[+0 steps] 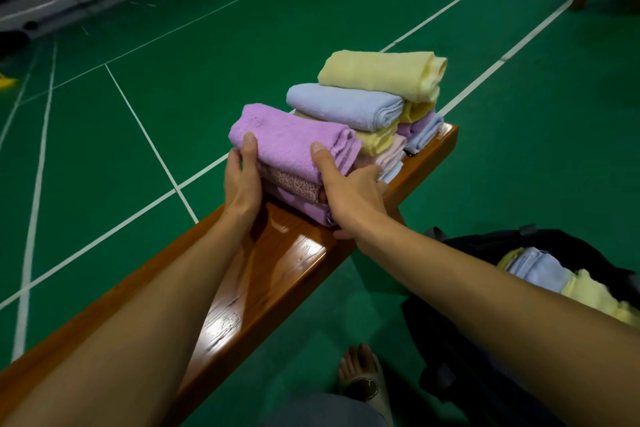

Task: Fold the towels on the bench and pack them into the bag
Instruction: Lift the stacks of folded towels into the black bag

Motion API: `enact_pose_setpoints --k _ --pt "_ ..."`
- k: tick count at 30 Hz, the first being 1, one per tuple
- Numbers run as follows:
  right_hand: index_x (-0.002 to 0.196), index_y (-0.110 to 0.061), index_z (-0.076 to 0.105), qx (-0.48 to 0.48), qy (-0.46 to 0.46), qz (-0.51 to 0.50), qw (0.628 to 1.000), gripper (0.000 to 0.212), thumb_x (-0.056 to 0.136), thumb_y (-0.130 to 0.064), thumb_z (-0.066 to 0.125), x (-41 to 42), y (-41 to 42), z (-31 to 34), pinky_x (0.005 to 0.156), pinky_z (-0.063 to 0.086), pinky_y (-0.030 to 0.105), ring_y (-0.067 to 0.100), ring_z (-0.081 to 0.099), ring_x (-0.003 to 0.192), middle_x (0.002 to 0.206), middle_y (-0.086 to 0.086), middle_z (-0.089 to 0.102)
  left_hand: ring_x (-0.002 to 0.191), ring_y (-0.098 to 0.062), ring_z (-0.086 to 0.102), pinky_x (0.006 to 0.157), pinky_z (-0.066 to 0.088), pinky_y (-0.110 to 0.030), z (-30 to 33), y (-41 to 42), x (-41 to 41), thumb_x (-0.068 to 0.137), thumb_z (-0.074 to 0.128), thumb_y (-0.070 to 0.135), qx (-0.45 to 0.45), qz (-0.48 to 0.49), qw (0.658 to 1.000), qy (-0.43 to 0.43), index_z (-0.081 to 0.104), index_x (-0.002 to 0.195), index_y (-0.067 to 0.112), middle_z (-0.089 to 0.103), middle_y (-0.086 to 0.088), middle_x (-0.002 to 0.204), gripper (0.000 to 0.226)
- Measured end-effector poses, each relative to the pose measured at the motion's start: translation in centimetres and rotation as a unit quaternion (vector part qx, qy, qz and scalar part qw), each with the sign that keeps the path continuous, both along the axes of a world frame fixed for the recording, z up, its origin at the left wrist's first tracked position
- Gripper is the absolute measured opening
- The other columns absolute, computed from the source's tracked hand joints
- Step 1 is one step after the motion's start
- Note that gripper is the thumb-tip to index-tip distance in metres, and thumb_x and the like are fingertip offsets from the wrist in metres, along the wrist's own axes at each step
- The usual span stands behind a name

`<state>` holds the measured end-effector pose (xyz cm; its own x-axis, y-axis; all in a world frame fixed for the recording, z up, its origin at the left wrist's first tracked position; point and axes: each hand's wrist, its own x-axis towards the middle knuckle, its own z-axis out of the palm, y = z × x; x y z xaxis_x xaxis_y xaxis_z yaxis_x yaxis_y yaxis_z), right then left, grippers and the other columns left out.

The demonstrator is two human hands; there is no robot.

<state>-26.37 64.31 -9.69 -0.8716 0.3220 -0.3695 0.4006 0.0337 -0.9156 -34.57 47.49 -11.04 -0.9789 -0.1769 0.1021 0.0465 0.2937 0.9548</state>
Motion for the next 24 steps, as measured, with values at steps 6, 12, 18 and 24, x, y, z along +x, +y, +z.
enact_pose_setpoints --k 6,12,18,24 --pt "0.16 -0.024 0.021 0.017 -0.013 0.007 1.0 0.118 0.072 -0.096 0.053 2.0 2.4 -0.4 0.115 0.04 0.057 0.043 0.042 0.139 0.154 0.01 0.028 0.115 -0.018 0.069 0.098 0.059 -0.049 -0.1 -0.1 3.7 0.085 0.064 0.078 0.0 -0.015 1.0 0.02 0.064 0.128 0.042 0.071 0.006 0.127 0.056" --pt "0.117 -0.018 0.059 -0.142 0.004 0.0 0.99 0.082 0.062 -0.077 0.072 5.0 6.5 -1.9 0.073 0.065 0.053 0.03 0.072 0.096 0.113 0.009 0.071 0.086 -0.008 0.073 0.071 0.065 -0.039 0.5 2.1 8.2 0.094 0.074 0.049 0.027 -0.051 0.998 0.017 0.062 0.106 0.04 0.073 0.017 0.097 0.019" --pt "0.123 -0.008 0.063 -0.241 0.034 -0.023 0.97 0.072 0.065 -0.048 0.074 8.8 12.3 -4.6 0.074 0.064 0.051 0.025 0.07 0.087 0.101 0.013 0.072 0.08 -0.016 0.067 0.064 0.058 -0.042 0.9 6.5 12.2 0.088 0.071 0.058 0.051 -0.116 0.992 0.01 0.061 0.102 0.023 0.071 0.007 0.09 0.039" --pt "0.113 -0.02 0.065 -0.299 0.054 -0.069 0.95 0.036 0.079 -0.031 0.067 14.6 20.5 -11.3 0.069 0.058 0.038 0.022 0.068 0.078 0.087 0.007 0.07 0.088 -0.022 0.067 0.073 0.058 -0.037 -3.9 14.0 15.3 0.081 0.077 0.052 -0.049 -0.208 0.976 0.041 0.063 0.107 0.017 0.071 -0.003 0.099 0.046"
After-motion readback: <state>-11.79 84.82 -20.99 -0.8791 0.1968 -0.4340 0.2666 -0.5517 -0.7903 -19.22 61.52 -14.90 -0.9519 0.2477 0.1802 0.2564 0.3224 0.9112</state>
